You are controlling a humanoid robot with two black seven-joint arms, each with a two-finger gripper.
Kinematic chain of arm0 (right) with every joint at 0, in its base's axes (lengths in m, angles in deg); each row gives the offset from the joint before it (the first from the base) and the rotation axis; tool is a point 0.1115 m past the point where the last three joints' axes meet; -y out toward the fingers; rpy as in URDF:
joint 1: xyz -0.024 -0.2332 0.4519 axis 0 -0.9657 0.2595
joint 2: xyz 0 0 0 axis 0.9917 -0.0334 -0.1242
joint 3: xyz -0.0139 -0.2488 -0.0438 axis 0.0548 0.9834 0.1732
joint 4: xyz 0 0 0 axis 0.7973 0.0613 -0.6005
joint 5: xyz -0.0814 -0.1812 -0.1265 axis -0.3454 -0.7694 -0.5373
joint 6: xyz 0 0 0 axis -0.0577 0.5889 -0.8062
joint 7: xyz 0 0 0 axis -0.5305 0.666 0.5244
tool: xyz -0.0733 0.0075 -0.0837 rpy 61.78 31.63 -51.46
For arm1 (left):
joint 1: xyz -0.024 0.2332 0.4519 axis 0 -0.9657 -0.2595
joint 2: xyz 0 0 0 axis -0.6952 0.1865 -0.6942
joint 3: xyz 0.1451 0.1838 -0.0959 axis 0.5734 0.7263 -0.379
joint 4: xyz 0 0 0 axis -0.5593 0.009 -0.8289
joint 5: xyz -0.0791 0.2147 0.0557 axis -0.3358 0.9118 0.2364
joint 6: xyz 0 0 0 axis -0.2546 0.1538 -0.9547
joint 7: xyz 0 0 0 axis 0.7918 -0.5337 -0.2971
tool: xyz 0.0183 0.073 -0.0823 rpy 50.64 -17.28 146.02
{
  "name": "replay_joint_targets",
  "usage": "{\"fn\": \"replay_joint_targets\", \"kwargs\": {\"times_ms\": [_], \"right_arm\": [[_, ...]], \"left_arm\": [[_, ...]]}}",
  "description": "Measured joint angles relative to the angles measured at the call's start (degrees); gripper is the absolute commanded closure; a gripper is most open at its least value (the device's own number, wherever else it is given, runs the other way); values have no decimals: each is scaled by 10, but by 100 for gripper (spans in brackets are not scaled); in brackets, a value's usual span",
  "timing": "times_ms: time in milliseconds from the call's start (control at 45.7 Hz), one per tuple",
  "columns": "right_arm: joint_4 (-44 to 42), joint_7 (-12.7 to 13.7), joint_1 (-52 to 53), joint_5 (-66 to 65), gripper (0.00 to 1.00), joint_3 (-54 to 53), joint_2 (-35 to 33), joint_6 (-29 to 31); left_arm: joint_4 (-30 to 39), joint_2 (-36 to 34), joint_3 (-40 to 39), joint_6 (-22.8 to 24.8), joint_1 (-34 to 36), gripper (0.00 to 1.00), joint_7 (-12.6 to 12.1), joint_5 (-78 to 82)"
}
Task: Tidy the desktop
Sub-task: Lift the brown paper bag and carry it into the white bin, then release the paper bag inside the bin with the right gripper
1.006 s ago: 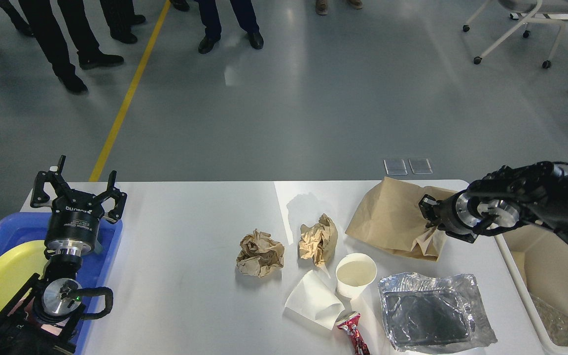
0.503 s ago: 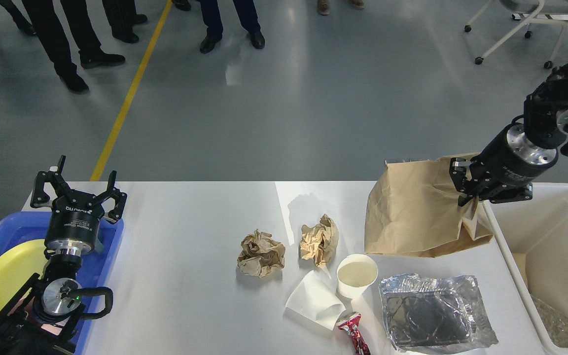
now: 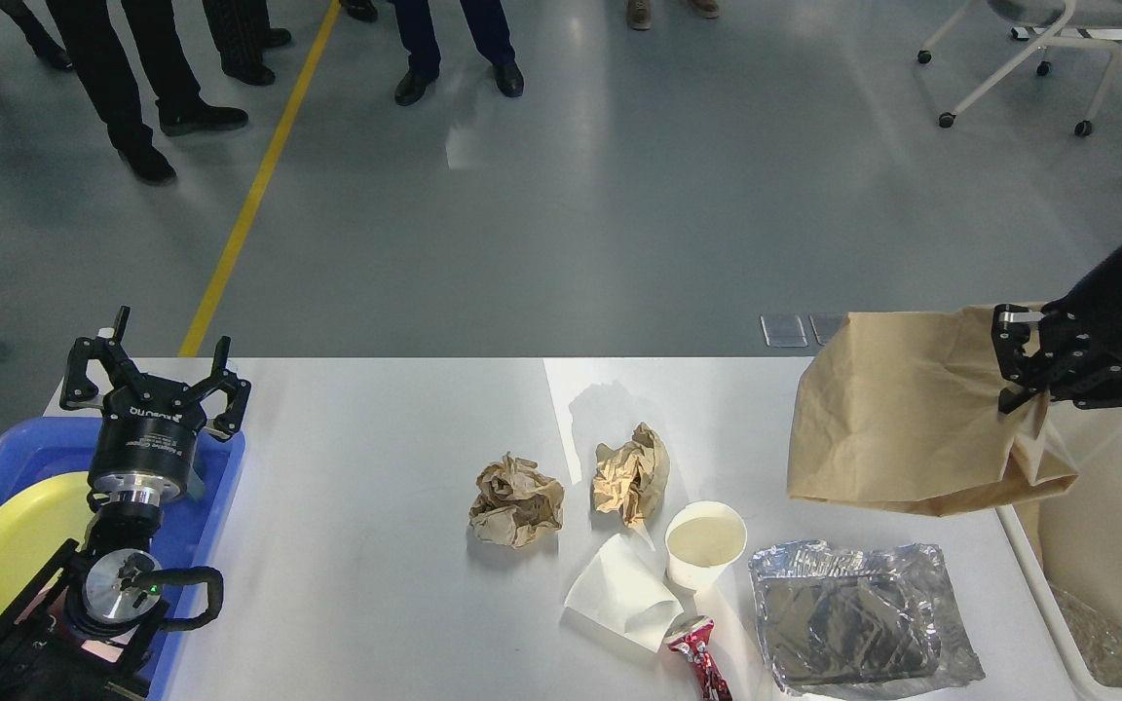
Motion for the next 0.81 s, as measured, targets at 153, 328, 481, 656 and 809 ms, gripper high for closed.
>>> {"fn": "replay_joint_targets", "kwargs": {"times_ms": [153, 328, 481, 656, 809], "right_arm": [[-31, 0, -26, 0, 100, 26, -56, -52], [-117, -1, -119, -3, 100, 18, -111, -97], [-223, -1, -269, 1, 100, -52, -144, -147], [-299, -1, -470, -1, 100, -195, -145, -284], [-369, -1, -607, -1, 100, -289, -110, -366]], "left_arm": [[0, 0, 0, 0, 0, 4, 0, 0], [0, 0, 0, 0, 0, 4, 1, 0], [0, 0, 0, 0, 0, 4, 1, 0], [0, 0, 0, 0, 0, 4, 1, 0], [0, 0, 0, 0, 0, 4, 1, 0]]}}
